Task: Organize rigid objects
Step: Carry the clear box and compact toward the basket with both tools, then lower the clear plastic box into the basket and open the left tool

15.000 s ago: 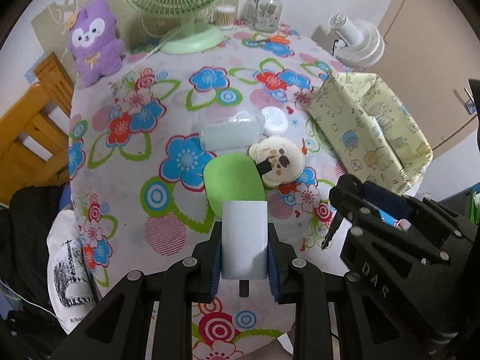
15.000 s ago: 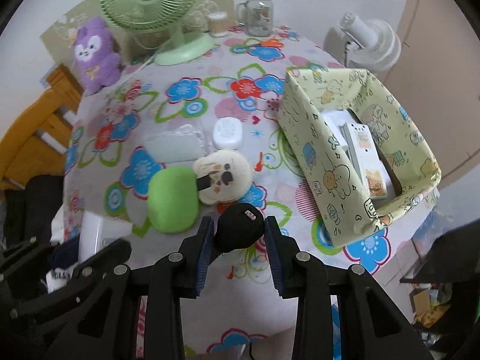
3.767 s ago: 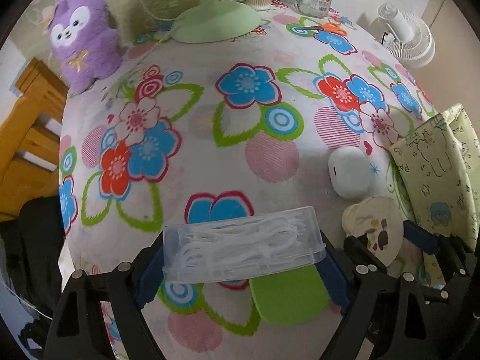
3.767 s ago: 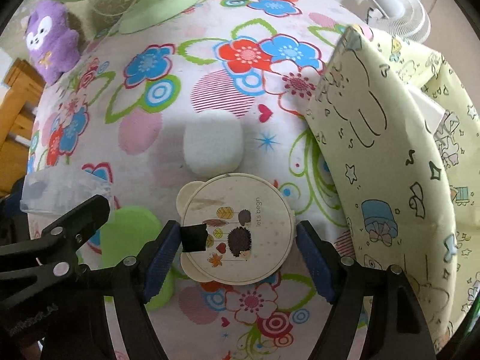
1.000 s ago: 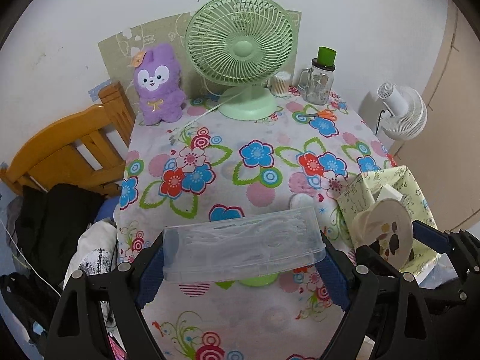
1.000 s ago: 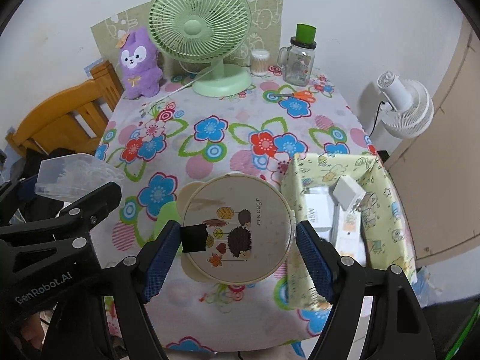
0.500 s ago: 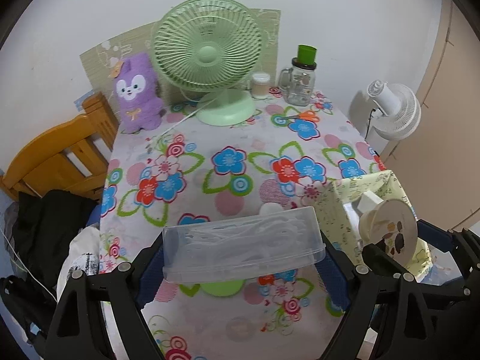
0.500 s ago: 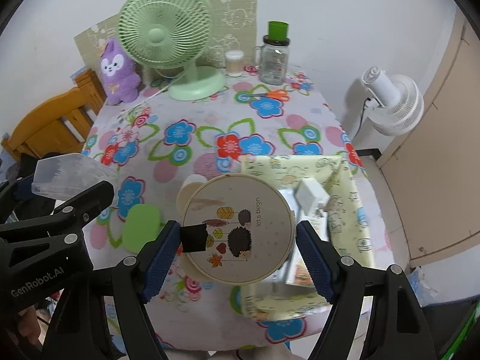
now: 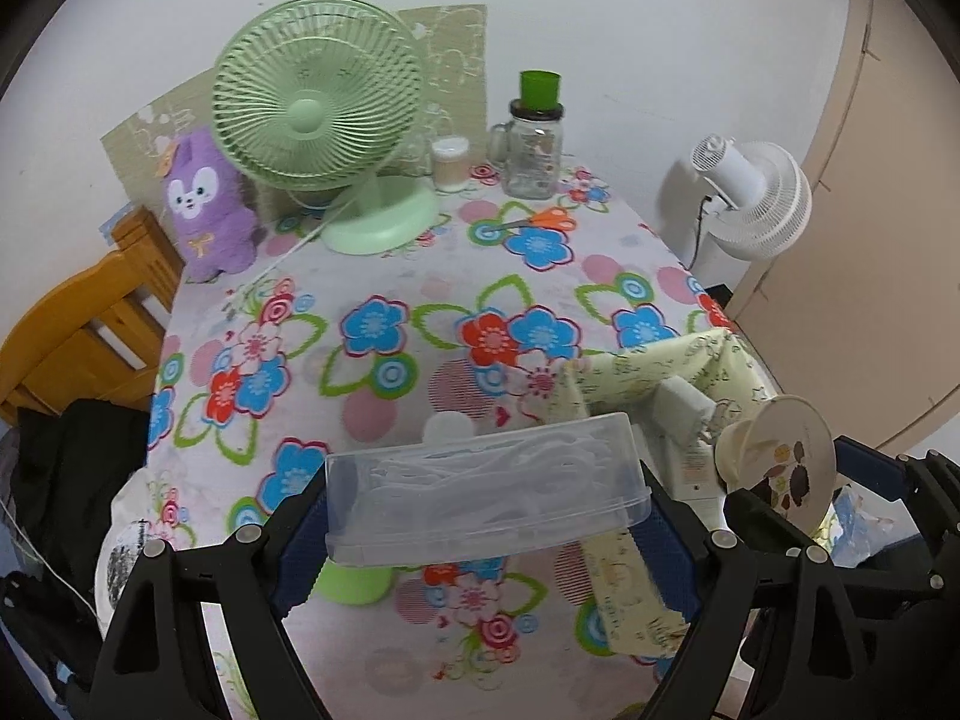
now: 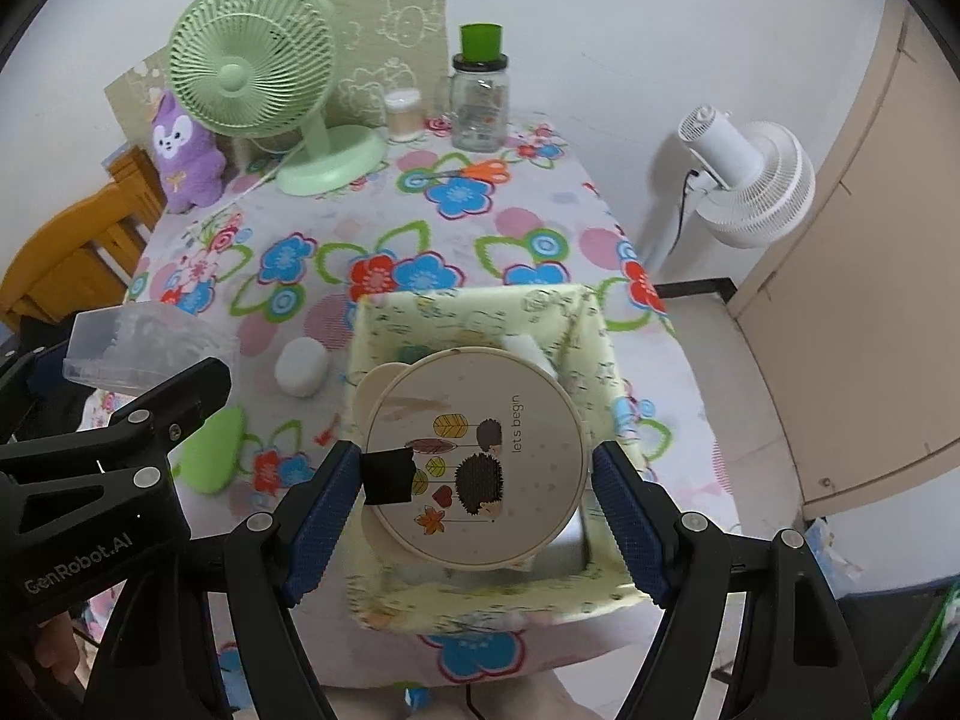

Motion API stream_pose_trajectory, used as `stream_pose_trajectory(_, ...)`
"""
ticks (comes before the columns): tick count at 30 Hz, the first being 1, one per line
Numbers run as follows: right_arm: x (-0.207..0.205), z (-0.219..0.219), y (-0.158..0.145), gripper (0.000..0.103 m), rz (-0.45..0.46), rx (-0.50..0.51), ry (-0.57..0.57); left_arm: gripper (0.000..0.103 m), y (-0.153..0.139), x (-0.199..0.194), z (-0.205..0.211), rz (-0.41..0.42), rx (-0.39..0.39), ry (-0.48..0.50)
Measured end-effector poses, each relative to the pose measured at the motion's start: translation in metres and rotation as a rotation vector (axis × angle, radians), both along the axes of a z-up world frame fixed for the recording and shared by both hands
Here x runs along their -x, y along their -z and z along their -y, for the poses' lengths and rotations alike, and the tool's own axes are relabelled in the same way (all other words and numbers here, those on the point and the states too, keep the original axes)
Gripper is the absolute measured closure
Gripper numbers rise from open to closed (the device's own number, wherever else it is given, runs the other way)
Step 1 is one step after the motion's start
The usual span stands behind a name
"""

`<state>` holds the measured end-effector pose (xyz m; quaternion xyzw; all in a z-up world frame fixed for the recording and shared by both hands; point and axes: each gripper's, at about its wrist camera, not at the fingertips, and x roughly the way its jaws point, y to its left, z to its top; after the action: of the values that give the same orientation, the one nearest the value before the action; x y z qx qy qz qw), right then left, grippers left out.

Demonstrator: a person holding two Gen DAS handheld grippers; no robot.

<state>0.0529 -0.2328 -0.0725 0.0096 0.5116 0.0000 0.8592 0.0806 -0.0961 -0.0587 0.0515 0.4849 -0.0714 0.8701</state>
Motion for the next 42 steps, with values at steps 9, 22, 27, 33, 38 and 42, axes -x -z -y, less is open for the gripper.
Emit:
stream_pose_trajectory(9,0.002,0.032,0.014,0.023,-0.035,0.002,0.022,0.014,0.013,-0.004,0.037,-0.025,-0.006,0.047)
stream_pose_trajectory(22,0.011,0.056,0.040,0.023,-0.106,-0.038,0.062,0.014,0.041,-0.020,0.083,-0.089,-0.040,0.174)
stream_pose_trajectory(27,0.013,0.059,0.047,0.023,-0.125,-0.038,0.078,0.014,0.053,-0.027,0.097,-0.105,-0.066,0.222)
stream_pose_trajectory(33,0.012,0.063,0.056,0.023,-0.141,-0.046,0.109,0.014,0.062,-0.035,0.110,-0.114,-0.088,0.282)
stream_pose_trajectory(38,0.011,0.065,0.056,0.023,-0.135,-0.056,0.142,0.014,0.073,-0.039,0.122,-0.149,-0.100,0.336)
stream_pose_trajectory(42,0.011,0.066,0.056,0.023,-0.130,-0.060,0.164,0.014,0.082,-0.042,0.129,-0.171,-0.116,0.370)
